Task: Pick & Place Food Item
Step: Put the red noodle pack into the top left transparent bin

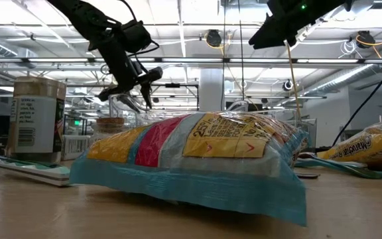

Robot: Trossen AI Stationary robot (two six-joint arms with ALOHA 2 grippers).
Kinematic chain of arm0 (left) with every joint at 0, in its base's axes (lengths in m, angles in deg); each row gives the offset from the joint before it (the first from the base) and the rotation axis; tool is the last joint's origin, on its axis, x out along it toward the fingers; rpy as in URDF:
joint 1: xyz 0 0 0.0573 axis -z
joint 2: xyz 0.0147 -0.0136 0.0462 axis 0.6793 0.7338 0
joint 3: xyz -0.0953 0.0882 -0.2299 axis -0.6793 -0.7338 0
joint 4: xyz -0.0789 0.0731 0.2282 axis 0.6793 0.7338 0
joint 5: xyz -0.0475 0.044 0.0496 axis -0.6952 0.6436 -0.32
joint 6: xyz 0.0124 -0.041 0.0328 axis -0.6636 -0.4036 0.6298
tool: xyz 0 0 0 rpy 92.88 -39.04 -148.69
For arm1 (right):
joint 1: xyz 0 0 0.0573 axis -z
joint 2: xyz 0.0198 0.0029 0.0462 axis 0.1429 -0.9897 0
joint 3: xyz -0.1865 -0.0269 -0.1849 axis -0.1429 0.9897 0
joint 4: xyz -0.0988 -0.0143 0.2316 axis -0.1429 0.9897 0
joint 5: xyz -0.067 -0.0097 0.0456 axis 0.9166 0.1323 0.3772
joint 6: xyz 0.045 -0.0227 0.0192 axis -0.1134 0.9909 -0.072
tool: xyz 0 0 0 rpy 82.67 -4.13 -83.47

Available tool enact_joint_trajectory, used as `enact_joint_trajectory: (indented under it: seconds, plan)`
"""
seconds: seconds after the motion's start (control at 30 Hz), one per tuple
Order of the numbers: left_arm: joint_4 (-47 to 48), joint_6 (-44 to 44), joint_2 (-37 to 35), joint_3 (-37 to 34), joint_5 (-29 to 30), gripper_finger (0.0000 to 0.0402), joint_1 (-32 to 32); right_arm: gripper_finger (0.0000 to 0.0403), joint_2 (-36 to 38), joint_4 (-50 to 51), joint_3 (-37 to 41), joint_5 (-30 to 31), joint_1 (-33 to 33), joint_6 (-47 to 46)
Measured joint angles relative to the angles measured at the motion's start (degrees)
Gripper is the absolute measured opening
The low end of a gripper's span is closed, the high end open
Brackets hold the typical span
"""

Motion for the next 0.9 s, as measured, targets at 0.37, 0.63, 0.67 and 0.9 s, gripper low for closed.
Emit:
enact_joint_trajectory:
  seconds: [0.37,0.63,0.67,0.9]
  plan:
    - [8.7,13.36,2.85,23.31,-2.94,0.0177,1.6,0.0171,-0.33,-0.5,0.0,-1.55,0.0,0.04]
    - [24.06,12.27,13.85,42.89,-5.09,0.0177,1.58,0.0171,-0.37,-0.48,0.0,-2.9,0.02,-0.39]
    - [25.03,10.87,15.18,44.17,-6.37,0.0177,1.6,0.0171,-0.37,-0.46,0.0,-3.26,0.02,-0.47]
    - [28.48,3.95,21.84,46.68,-16.02,0.0177,1.31,0.0171,-0.33,1.24,0.0,-4.57,0.02,-2.95]
